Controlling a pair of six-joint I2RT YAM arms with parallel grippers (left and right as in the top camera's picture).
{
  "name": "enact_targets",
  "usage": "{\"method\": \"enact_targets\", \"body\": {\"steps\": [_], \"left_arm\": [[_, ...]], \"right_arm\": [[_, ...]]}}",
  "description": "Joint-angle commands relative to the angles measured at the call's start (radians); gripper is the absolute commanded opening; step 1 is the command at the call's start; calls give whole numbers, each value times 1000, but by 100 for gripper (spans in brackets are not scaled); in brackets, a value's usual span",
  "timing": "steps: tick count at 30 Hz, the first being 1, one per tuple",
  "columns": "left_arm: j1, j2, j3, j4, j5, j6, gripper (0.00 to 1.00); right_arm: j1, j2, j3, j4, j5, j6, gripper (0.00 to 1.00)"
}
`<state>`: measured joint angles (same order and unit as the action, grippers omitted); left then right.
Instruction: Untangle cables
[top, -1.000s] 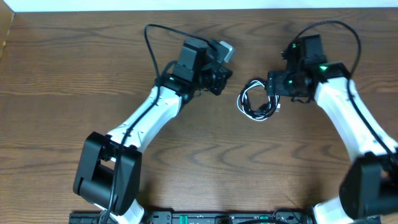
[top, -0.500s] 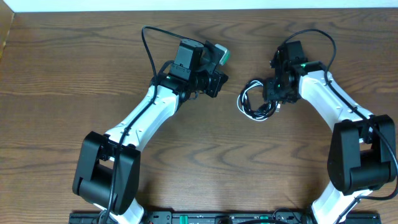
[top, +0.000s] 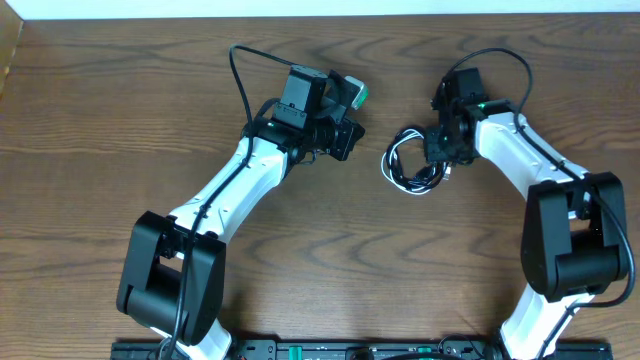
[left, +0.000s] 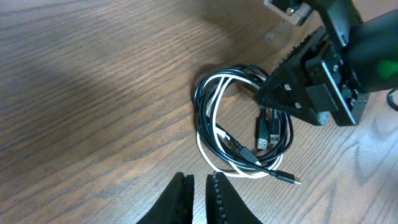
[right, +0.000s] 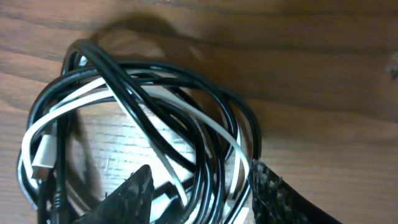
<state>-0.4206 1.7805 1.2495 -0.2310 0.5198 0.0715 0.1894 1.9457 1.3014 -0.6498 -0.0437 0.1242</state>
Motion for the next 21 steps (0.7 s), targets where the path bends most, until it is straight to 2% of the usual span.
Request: {"method": "enact_targets", "body": {"steps": [1,5,8,9,10,11,16,21], "left_arm": [[3,-6,-2,-5,16,-6,13],[3,-6,-2,-12,16,-6,13],[3,-6,-2,-21,20,-6,13],[3,-6,-2,-24,23,-6,13],[3,-6,-2,-29,23,-6,13],[3,-6,-2,-34,23,-6,13],[3,-6,-2,-70,23,-6,13],[2,-6,-2,-75,77,-5,16]], "right_arm": [[9,35,11,15,15,-48,47],[9,63,11,51,11,-77,48],[9,87,11,68,11,-82,44],[9,96,11,68,11,-82,34],[9,111,11,66,11,-81,8],[9,120,11,62,11,-80,1],[17,113,13,37,11,-43,1],[24,-37,30,16,-15,-40,1]]}}
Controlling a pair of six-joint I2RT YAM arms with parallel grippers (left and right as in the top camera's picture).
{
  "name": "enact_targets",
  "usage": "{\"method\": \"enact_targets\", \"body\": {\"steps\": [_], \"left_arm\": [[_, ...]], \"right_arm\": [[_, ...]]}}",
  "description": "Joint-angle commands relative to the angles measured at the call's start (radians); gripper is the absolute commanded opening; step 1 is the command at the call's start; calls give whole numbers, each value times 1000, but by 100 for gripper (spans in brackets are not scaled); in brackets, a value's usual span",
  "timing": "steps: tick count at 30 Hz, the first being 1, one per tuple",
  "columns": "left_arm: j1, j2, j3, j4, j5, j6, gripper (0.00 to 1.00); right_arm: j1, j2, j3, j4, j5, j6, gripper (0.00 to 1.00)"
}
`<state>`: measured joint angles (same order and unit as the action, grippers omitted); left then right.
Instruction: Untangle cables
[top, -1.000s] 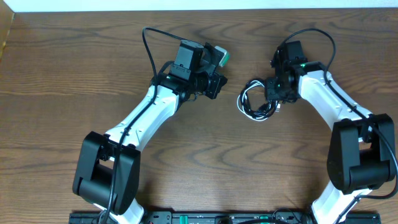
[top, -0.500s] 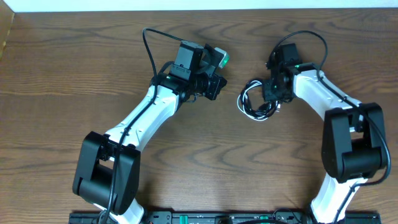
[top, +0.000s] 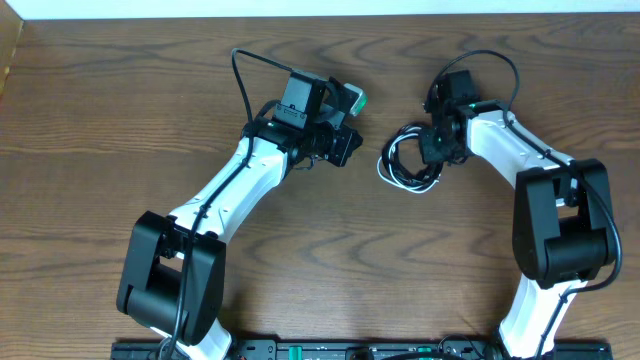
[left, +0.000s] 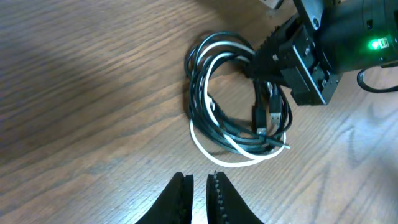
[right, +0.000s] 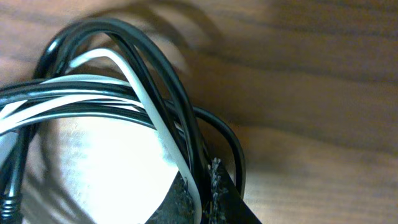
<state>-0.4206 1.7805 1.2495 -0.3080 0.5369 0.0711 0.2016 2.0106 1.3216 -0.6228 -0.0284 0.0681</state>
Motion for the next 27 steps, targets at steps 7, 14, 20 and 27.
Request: {"method": "enact_targets", "body": {"steps": [7,14,20,27], "left_arm": [[2,-3,-2,60,202,-6,34],[-4,-3,-2,84,268,-6,34],[-29,-3,-2,143,366,-5,34],[-31,-3,-2,217,529,-6,34]], "right_arm": [[-28,-340,29,-59,-230,17,1],[-48,-408,28,-132,-245,15,1],[-41,-408,23,-132,-244,13,1],[-43,-408,23,-137,-227,12,1]]}}
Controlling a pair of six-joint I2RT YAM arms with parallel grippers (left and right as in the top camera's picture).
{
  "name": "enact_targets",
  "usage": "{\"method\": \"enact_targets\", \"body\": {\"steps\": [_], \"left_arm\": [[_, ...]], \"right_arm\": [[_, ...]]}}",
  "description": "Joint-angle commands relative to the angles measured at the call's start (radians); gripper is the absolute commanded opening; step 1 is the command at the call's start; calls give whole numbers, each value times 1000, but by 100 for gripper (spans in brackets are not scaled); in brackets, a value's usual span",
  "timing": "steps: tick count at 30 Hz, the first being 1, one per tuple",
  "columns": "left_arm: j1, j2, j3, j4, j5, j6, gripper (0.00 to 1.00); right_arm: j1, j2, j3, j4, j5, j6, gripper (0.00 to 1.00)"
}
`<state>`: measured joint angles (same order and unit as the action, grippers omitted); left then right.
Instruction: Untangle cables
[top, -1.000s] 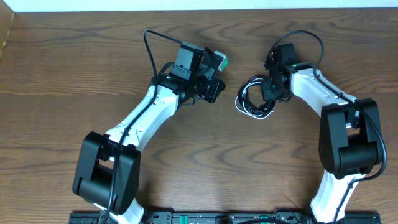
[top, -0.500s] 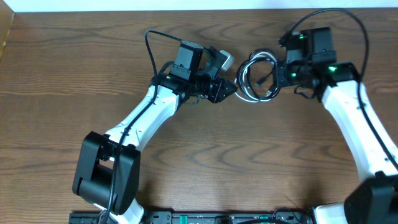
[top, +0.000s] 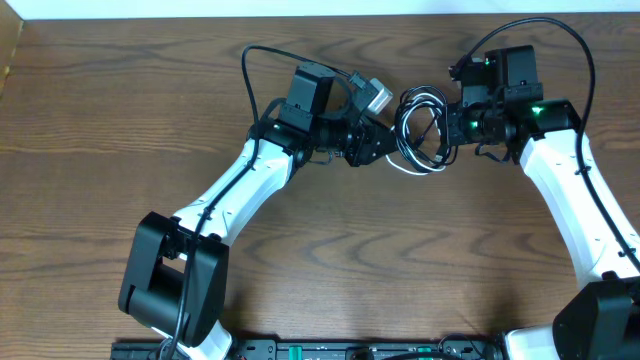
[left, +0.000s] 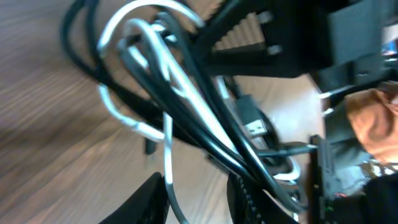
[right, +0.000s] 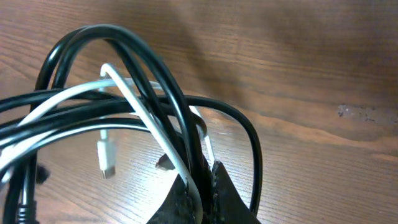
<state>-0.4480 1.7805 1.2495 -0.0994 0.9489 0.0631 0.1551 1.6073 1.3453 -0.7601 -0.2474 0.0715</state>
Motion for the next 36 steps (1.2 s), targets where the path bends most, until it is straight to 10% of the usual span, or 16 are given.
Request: {"method": "enact_targets", "body": {"steps": [1,14,22,36], "left_arm": [[-3,-3,-2,8,125,2,34],[-5,-3,-2,37,184,3,33],[-9,-3,-3,34,154,3,8],[-6,-3,-3,-130,-58,39,8]], "right_arm": [[3,-5,-1,1,0,8,1],[3,-5,-1,5,8,10,1],[3,-5,-1,11,-25,10,1],[2,-5,-1,13,-24,10,1]]}}
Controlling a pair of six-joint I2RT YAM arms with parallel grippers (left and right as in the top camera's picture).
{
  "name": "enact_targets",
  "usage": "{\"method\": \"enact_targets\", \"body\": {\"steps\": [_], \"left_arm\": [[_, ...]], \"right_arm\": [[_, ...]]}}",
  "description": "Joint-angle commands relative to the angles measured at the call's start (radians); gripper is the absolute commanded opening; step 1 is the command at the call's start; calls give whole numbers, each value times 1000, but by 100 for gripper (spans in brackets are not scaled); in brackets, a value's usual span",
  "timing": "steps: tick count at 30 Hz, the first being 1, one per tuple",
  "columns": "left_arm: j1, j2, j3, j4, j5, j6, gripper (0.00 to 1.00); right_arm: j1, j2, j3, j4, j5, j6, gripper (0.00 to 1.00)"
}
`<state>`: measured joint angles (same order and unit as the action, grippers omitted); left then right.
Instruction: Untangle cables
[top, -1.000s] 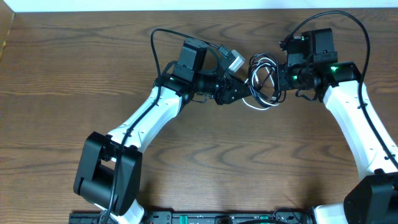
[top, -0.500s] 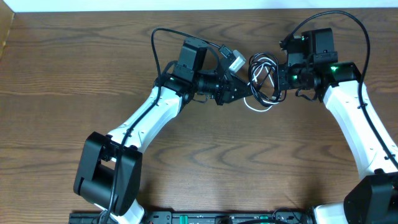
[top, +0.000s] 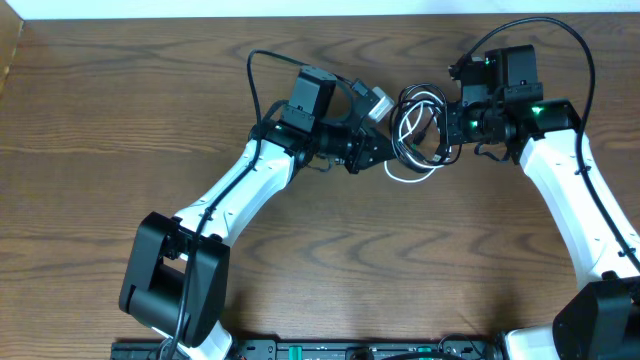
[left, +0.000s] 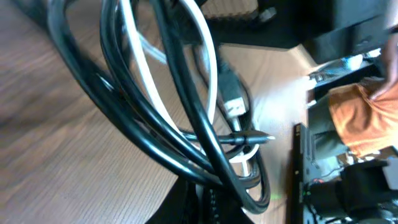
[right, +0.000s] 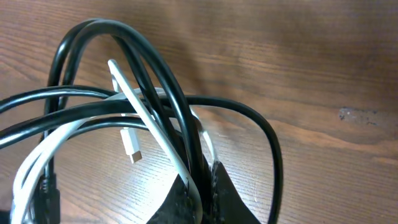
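A tangle of black and white cables (top: 418, 130) hangs between my two grippers over the far middle of the table. My right gripper (top: 447, 130) holds its right side. In the right wrist view the right gripper (right: 200, 186) is shut on black and white strands of the bundle (right: 124, 112), and a loose white plug (right: 130, 144) dangles. My left gripper (top: 383, 152) is at the bundle's lower left. In the left wrist view the left gripper (left: 202, 202) is shut on black strands of the bundle (left: 155, 93), and a plug (left: 233, 106) hangs behind the loops.
The wooden table (top: 330, 260) spreads bare in front of both arms. Its far edge meets a white wall just behind the grippers. Each arm's own black lead arches above it (top: 255, 75) (top: 520, 30).
My left gripper stood open around the bundle's strands and is now shut on black ones. The right gripper still holds the bundle in the same place.
The bundle lay on the table with my right gripper open over it and the left gripper shut, well apart. Then the right gripper was shut on strands. Later the bundle hung raised farther back, the left gripper open at it, and now shut on it.
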<state>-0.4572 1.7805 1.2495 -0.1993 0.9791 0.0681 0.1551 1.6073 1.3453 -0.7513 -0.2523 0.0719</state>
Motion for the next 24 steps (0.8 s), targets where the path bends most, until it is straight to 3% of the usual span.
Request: {"method": "enact_targets", "body": {"steps": [1,5,13,17,24], "left_arm": [[3,-3,-3,-41,-120,34,8],[5,-4,-3,-77,-320,23,8],[71,-4,-3,-137,-817,-121,8],[126,-5,-2,-152,-908,-161,8],[223,-12,-2,-171,-927,-179,8]], "right_arm": [[2,-5,-1,4,-19,9,1],[0,-5,-1,2,-8,9,1],[-39,-5,-1,-1,-8,9,1],[-69,-5,-1,-8,-8,9,1],[-113,-5,-1,-18,-8,8,1]]}}
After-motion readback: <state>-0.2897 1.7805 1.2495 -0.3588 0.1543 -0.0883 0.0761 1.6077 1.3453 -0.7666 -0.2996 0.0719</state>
